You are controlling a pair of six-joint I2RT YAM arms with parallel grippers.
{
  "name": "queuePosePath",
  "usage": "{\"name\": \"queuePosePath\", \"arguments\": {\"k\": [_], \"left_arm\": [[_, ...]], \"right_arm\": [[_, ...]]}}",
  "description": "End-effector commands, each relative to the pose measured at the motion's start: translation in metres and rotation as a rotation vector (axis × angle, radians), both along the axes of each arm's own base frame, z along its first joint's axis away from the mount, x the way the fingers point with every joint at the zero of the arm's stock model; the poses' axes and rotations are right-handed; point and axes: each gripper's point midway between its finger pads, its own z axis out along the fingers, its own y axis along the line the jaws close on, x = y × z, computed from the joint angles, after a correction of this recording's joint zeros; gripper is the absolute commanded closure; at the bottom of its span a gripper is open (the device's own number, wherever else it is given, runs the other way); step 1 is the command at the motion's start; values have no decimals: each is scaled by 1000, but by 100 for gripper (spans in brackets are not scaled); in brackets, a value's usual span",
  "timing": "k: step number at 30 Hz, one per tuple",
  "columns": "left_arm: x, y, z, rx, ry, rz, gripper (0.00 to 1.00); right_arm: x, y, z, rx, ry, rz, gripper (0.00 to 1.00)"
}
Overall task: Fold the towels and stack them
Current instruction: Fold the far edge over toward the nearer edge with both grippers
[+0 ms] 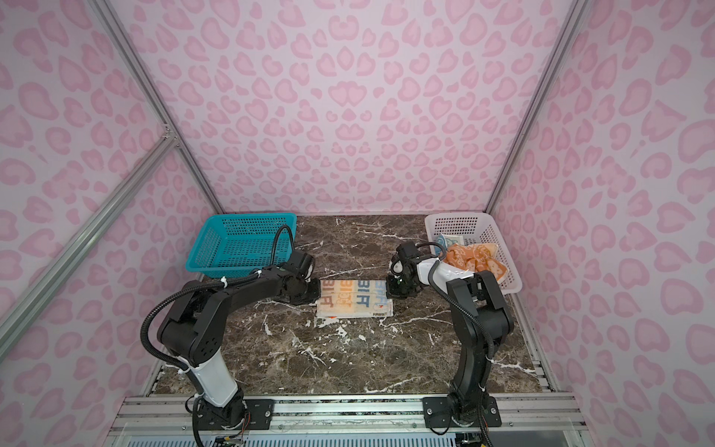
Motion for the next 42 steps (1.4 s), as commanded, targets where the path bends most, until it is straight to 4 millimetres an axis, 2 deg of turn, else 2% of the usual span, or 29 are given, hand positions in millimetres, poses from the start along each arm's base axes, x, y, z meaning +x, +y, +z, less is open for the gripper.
{"name": "queuePosePath", "arguments": {"k": [1, 5, 7, 12, 17, 20, 28, 34, 42], "left_arm": [[15, 8, 2, 69, -21, 10, 96], [27, 8, 10, 75, -30, 10, 96], [31, 8, 18, 71, -45, 12, 96], [30, 9, 39, 53, -85, 11, 96], [27, 8, 52, 29, -108, 17, 96], [22, 9, 50, 19, -108, 22, 96], [6, 6, 25, 18, -58, 13, 96], [2, 7, 11, 27, -33, 16, 96], [4, 7, 14, 29, -43, 15, 96]], "right_arm": [[8, -5, -4, -37, -8, -26, 100], [15, -7, -1, -39, -13, -35, 100], [19, -6, 7, -33, -31, -35, 100], [22, -6, 28, -26, -70, -32, 100], [16, -8, 33, -28, -71, -24, 100], [12, -9, 28, -32, -61, -22, 100], [1, -13, 12, -46, -36, -24, 100], [-3, -12, 5, -52, -25, -24, 100], [-2, -12, 11, -56, -40, -24, 100]]}}
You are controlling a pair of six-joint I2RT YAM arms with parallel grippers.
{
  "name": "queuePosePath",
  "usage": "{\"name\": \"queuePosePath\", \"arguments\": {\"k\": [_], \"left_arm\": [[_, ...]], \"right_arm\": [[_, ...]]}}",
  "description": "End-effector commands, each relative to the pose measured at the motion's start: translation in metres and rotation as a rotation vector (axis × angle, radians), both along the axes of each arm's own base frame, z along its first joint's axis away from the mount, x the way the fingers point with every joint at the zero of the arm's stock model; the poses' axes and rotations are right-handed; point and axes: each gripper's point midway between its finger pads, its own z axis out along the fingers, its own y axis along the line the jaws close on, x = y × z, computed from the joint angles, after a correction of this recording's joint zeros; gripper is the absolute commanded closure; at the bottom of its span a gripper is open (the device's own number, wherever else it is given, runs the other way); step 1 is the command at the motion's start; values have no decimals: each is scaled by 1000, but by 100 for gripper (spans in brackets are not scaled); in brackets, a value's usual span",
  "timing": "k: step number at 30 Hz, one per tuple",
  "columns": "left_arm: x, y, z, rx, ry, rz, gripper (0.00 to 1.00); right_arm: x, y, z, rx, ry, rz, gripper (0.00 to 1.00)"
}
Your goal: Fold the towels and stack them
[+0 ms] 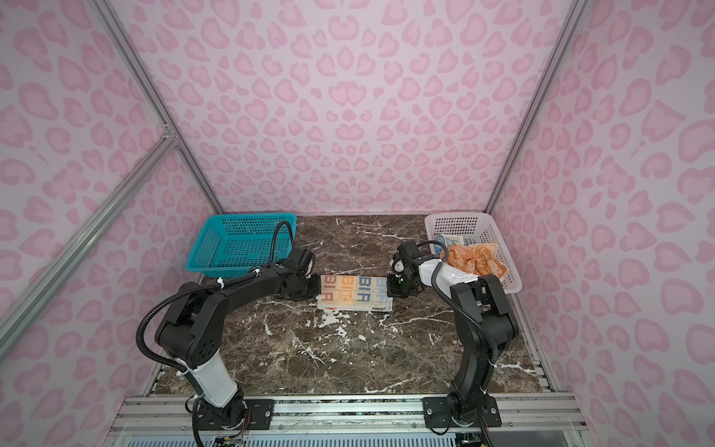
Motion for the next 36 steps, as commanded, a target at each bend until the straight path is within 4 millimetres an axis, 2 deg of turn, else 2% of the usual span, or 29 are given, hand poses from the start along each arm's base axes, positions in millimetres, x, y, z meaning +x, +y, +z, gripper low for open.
{"name": "queuePosePath", "arguments": {"k": [1, 8, 24, 26, 30, 34, 36], "left_arm": [[4, 7, 4, 32, -24, 22, 96], [4, 9, 14, 28, -45, 22, 96], [-4, 10, -4, 37, -6, 24, 96], [-3, 10, -3, 36, -7, 24, 95], [-1, 8, 1, 26, -13, 28, 80], [1, 2, 15, -8, -27, 24, 50], [3, -3, 28, -31, -48, 20, 42]], "right_arm": [[0, -8, 2, -42, -7, -16, 100], [-3, -9, 9, -49, -22, -13, 100], [-20, -9, -9, -73, 6, 0, 100], [-21, -8, -10, -75, 8, 2, 97], [-22, -5, -7, -67, 4, 7, 84], [-21, -4, 6, -57, -21, 5, 66], [-19, -1, 18, -41, -47, 5, 53]]}}
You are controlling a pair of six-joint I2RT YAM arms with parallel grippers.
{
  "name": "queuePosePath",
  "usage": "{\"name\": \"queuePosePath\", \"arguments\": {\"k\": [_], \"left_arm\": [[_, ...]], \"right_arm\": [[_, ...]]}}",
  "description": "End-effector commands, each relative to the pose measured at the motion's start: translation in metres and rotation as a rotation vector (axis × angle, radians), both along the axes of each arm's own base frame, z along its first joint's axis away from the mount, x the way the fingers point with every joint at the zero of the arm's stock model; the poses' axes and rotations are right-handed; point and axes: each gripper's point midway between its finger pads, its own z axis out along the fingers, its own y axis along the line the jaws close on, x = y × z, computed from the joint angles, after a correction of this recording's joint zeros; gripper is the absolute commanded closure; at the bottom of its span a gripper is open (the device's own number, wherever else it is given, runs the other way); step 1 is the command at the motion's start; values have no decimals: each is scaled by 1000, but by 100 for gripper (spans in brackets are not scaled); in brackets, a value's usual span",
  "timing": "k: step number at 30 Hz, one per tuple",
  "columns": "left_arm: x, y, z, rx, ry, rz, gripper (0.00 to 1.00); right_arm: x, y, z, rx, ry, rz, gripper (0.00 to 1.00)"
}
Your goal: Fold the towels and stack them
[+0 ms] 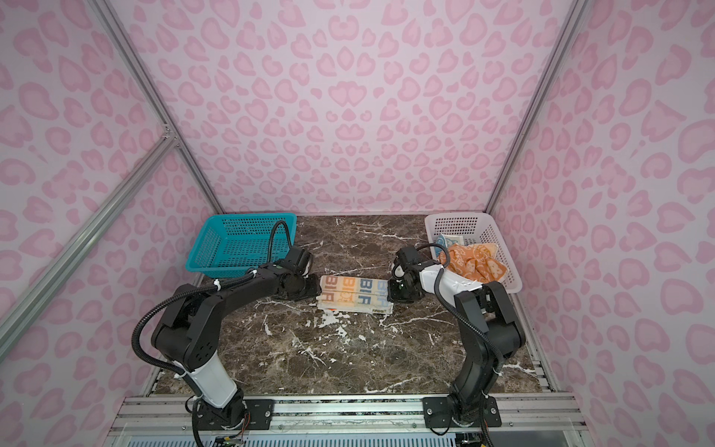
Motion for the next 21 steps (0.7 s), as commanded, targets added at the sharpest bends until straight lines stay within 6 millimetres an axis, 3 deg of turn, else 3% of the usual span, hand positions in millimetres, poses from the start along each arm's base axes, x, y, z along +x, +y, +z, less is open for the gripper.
{"name": "queuePosePath", "arguments": {"k": [1, 4, 8, 10, 14, 21], "left_arm": [[5, -9, 27, -58, -40, -3, 40], [8, -25, 49, -153, -59, -13, 30], [8, -54, 59, -287, -30, -37, 28], [2, -68, 54, -329, -4, -54, 27], [-13, -78, 30, -339, 55, -69, 26], [-35, -65, -1, -304, 115, -55, 25]], "right_arm": [[0, 2, 16, 11, -27, -4, 45], [3, 10, 33, 67, -57, -9, 30], [1, 32, 43, 214, -53, -11, 22], [-5, 47, 41, 289, -31, 3, 20], [-13, 59, 28, 359, 4, -6, 17], [-29, 49, -3, 311, 73, -11, 15]]}}
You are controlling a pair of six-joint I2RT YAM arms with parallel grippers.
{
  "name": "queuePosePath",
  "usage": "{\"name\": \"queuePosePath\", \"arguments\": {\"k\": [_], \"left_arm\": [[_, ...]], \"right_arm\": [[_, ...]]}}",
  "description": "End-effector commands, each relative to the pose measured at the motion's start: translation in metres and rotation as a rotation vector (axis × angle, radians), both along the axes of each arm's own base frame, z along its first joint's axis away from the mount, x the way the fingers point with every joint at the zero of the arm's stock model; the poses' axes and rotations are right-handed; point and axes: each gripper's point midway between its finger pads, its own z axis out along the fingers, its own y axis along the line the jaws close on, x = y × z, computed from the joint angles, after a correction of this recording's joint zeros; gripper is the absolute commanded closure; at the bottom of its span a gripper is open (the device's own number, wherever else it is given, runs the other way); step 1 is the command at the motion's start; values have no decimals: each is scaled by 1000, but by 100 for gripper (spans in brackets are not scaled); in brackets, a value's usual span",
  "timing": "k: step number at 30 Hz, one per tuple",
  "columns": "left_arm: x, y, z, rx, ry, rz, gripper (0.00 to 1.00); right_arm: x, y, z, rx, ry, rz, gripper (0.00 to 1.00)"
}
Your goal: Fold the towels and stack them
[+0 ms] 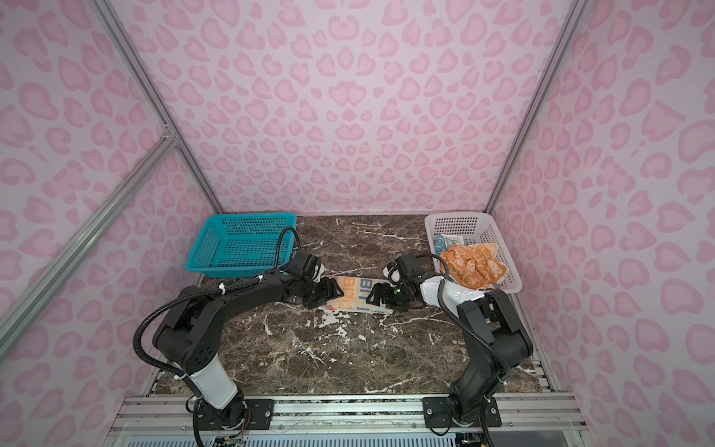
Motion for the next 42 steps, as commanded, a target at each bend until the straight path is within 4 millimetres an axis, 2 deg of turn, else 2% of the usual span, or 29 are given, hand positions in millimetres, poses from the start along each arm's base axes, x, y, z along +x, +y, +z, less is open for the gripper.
{"name": "queuePosePath", "arguments": {"k": [1, 6, 8, 10, 14, 15, 16, 19, 23, 28, 36, 40, 42], "left_arm": [[-4, 2, -6, -3, 3, -1, 26], [-11, 7, -18, 19, 25, -5, 25], [-11, 9, -17, 40, 19, -14, 25], [-4, 8, -5, 51, -12, -36, 25], [14, 6, 28, 84, -95, -76, 24], [18, 10, 33, 109, -113, -74, 22], [22, 14, 37, 133, -122, -70, 2], [32, 26, 40, 186, -135, -70, 3], [42, 35, 27, 204, -109, -66, 3], [44, 33, 5, 218, -63, -103, 3], [38, 32, -18, 247, -4, -153, 0], [31, 36, -30, 299, 33, -171, 14], [28, 36, -33, 309, 42, -177, 26]], "right_arm": [[-4, -2, -11, -3, 23, 1, 15], [-10, -17, -32, -82, 63, -12, 13], [-10, -19, -33, -91, 68, -8, 12], [-6, -17, -23, -81, 46, -5, 9], [8, -15, 11, -80, -28, 2, 2], [11, -16, 18, -89, -43, 2, 2], [14, -19, 25, -100, -54, -3, 2], [23, -29, 35, -115, -74, -30, 2], [30, -41, 31, -125, -60, -57, 2], [31, -44, 16, -142, -37, -55, 2], [25, -38, -9, -145, 2, -42, 2], [24, -33, -15, -142, 14, -51, 2], [24, -31, -17, -137, 20, -62, 2]]}}
